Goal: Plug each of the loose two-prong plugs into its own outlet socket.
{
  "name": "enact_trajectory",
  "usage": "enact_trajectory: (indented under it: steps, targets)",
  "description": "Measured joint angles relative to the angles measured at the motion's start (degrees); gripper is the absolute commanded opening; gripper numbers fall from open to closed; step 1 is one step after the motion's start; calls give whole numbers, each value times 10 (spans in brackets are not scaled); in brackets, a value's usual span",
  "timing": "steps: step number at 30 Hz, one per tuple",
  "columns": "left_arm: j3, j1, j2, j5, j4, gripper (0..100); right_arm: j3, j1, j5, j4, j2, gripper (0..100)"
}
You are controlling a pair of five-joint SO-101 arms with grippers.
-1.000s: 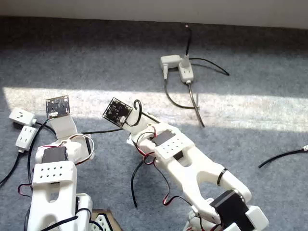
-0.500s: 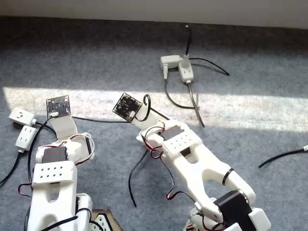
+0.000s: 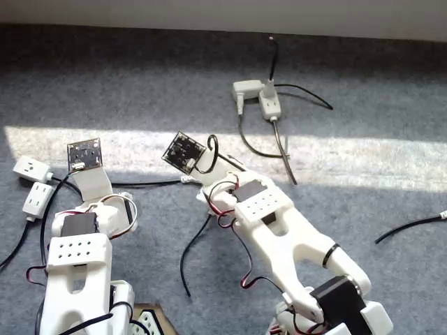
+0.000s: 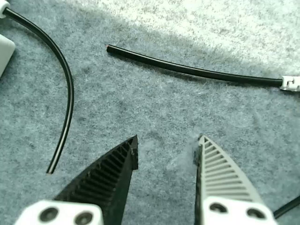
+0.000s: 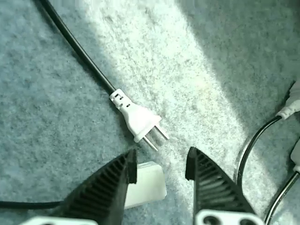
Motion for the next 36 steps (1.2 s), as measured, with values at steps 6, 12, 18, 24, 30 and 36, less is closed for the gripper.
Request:
enact_trajectory:
  steps: [6, 12, 18, 24, 30, 36]
  targets:
    - [0, -8, 0, -1, -3, 211, -134, -4, 0, 69, 101, 190]
    - [0, -16, 0, 2, -12, 211, -256, 4, -38, 197, 204, 190]
    - [0, -16, 0, 2, -12, 211, -250, 55, -63, 215, 214, 190]
    - [0, -16, 0, 2, -12, 211, -185, 95, -63, 215, 174, 190]
    - [0, -16, 0, 2, -12, 210, -56, 98, -31, 222, 47, 190]
    - [0, -16, 0, 2, -12, 210, 55, 99, -26, 222, -129, 190]
